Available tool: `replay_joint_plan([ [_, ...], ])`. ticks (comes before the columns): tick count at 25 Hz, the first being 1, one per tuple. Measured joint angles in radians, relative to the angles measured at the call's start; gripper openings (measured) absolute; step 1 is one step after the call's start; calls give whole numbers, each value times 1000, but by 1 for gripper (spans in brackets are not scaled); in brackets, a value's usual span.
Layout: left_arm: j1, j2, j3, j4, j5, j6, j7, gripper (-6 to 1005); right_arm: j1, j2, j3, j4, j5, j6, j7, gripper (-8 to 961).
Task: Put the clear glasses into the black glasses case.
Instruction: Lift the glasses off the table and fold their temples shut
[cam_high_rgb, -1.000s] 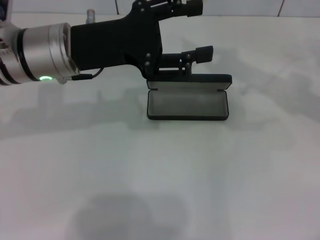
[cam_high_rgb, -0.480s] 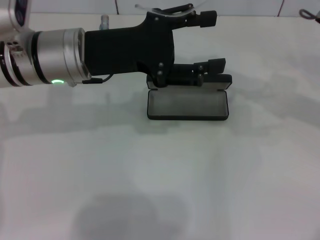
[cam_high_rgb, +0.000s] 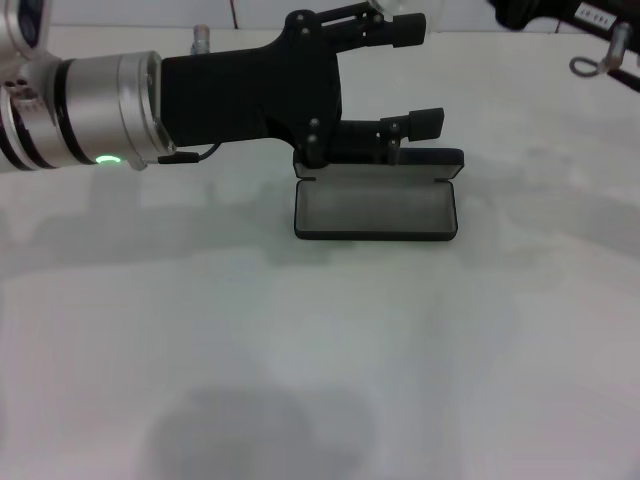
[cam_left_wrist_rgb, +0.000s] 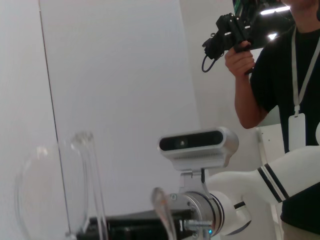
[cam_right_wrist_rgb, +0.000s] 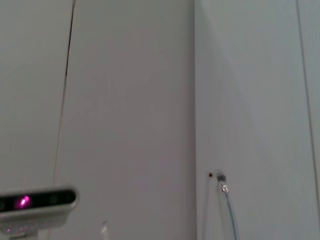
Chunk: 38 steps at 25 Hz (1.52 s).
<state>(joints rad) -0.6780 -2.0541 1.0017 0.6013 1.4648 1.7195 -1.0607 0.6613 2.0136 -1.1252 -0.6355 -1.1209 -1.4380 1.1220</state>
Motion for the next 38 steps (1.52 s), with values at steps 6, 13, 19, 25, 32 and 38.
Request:
replay_joint_plan([
  [6, 1, 4, -2, 0, -1, 0, 6, 803, -5, -27, 2, -3, -58, -7, 111, 110],
  [13, 0, 10, -3, 1, -1, 0, 12, 802, 3, -59, 7, 3, -161, -1, 268, 113],
  [19, -2, 10, -2, 2, 0, -2, 30, 802, 33, -75, 4, 15, -269, -15, 420, 115],
  [25, -3, 4, 3, 2, 5, -4, 37, 802, 64, -87, 5, 53, -325, -63, 475, 118],
  [32, -3, 2, 3, 2, 6, -12, 38, 803, 75, -97, 5, 69, -326, -115, 490, 120],
  [38, -3, 2, 3, 2, 7, -12, 42, 803, 78, -103, 3, 79, -326, -143, 495, 123],
])
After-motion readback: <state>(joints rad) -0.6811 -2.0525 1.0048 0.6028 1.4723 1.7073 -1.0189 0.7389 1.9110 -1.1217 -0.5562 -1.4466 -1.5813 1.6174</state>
